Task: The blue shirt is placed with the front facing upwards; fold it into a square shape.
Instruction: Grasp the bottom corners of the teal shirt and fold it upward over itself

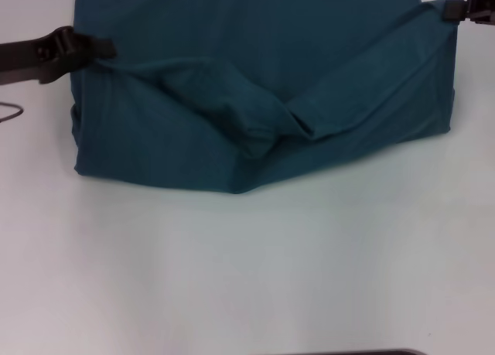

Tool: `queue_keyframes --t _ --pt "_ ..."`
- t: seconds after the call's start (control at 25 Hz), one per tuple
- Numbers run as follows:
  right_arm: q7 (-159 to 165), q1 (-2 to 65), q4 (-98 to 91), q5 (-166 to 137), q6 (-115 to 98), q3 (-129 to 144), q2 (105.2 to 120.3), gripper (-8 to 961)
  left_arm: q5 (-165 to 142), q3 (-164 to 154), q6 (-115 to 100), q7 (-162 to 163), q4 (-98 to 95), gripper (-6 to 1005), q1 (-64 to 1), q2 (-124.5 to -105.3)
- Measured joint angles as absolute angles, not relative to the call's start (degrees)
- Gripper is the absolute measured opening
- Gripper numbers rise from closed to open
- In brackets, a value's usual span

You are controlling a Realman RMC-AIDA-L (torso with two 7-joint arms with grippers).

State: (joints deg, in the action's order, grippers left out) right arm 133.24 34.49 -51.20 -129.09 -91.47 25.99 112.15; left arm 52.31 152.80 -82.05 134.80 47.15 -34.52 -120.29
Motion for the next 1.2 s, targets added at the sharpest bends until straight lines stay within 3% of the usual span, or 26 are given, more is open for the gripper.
queue_keyframes --t 0.4,0.84,1.2 --pt "133.0 35.1 -49.5 -129.1 -85.4 30.1 113.34 20 52.4 150.3 -75.7 134.2 45.8 32 -38.3 -120.64" --pt "132.1 37.0 -50.0 -128.9 -79.6 31.1 113.56 19 52.5 149.8 -70.7 134.1 45.6 32 -40.8 -119.88" --pt "131.5 37.5 -49.5 -129.0 -69.9 34.8 115.1 19 52.5 143.1 -59.5 131.0 42.6 31 -42.2 -119.62"
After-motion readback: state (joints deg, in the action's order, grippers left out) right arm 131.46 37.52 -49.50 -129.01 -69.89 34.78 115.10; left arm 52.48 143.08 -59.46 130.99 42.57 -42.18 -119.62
